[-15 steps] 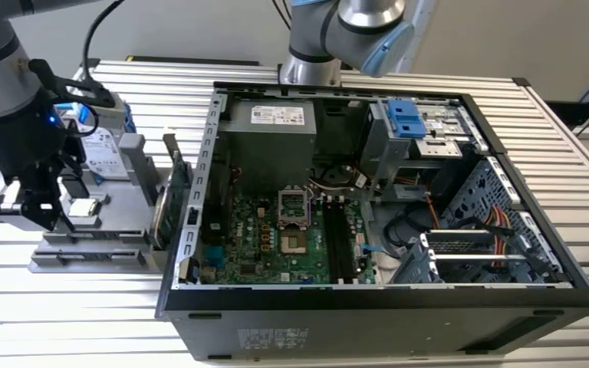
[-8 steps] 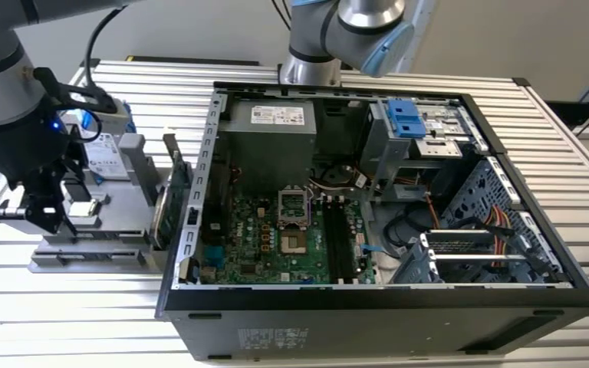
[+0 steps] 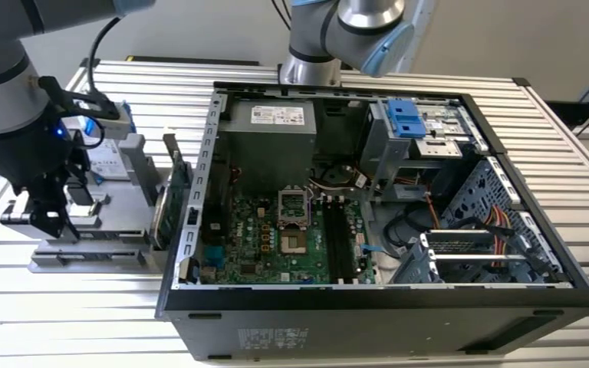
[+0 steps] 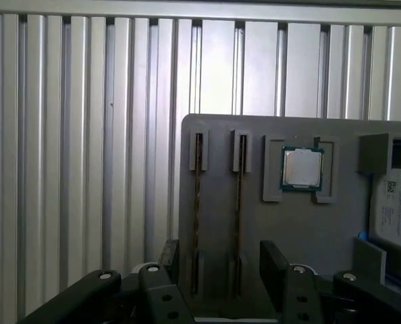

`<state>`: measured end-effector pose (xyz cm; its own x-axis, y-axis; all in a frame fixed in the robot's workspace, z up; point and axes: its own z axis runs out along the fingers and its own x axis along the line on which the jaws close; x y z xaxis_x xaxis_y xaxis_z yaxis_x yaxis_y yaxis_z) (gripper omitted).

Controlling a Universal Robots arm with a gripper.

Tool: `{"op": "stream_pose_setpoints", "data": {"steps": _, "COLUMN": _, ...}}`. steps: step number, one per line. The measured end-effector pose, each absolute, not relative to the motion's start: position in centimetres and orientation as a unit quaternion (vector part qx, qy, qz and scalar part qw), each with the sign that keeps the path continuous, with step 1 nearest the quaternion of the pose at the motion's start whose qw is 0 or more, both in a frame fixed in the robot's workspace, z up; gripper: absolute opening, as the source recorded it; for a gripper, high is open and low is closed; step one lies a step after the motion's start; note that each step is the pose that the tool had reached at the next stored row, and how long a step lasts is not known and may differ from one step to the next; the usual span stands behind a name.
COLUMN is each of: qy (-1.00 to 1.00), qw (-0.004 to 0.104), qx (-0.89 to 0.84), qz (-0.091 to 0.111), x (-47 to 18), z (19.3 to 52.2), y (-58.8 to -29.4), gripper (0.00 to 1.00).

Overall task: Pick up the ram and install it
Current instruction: 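Pick up the ram and move it above insertion slot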

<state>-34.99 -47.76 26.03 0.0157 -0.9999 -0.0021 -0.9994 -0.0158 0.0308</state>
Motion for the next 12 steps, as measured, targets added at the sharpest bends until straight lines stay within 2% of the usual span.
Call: {"op": "stream_pose_setpoints", "data": {"steps": 12, "qy": -0.701, "qw": 0.011, "qx": 0.713, "qz": -0.012, "x": -34.79, "z": 25.27, "y": -48.27, "gripper": 1.00}}
